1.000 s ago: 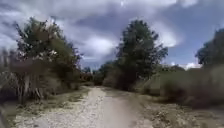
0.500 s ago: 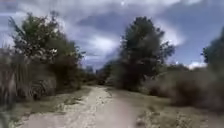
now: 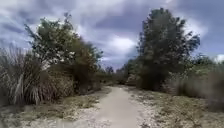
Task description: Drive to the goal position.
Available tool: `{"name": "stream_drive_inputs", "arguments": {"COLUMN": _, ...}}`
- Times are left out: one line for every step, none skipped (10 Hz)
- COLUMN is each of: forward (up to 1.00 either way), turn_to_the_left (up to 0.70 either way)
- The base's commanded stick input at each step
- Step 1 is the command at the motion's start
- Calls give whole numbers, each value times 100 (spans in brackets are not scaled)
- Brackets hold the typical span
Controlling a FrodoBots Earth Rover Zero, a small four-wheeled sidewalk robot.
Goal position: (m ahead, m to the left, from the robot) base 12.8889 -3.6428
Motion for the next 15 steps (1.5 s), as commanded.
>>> {"name": "stream_drive_inputs", "arguments": {"forward": 85, "turn_to_the_left": 0}}
{"name": "stream_drive_inputs", "arguments": {"forward": 85, "turn_to_the_left": 0}}
{"name": "stream_drive_inputs", "arguments": {"forward": 85, "turn_to_the_left": 0}}
{"name": "stream_drive_inputs", "arguments": {"forward": 85, "turn_to_the_left": 0}}
{"name": "stream_drive_inputs", "arguments": {"forward": 85, "turn_to_the_left": 0}}
{"name": "stream_drive_inputs", "arguments": {"forward": 85, "turn_to_the_left": 0}}
{"name": "stream_drive_inputs", "arguments": {"forward": 85, "turn_to_the_left": 0}}
{"name": "stream_drive_inputs", "arguments": {"forward": 85, "turn_to_the_left": 0}}
{"name": "stream_drive_inputs", "arguments": {"forward": 85, "turn_to_the_left": 0}}
{"name": "stream_drive_inputs", "arguments": {"forward": 85, "turn_to_the_left": 0}}
{"name": "stream_drive_inputs", "arguments": {"forward": 85, "turn_to_the_left": 0}}
{"name": "stream_drive_inputs", "arguments": {"forward": 85, "turn_to_the_left": -5}}
{"name": "stream_drive_inputs", "arguments": {"forward": 85, "turn_to_the_left": -27}}
{"name": "stream_drive_inputs", "arguments": {"forward": 85, "turn_to_the_left": -7}}
{"name": "stream_drive_inputs", "arguments": {"forward": 85, "turn_to_the_left": 0}}
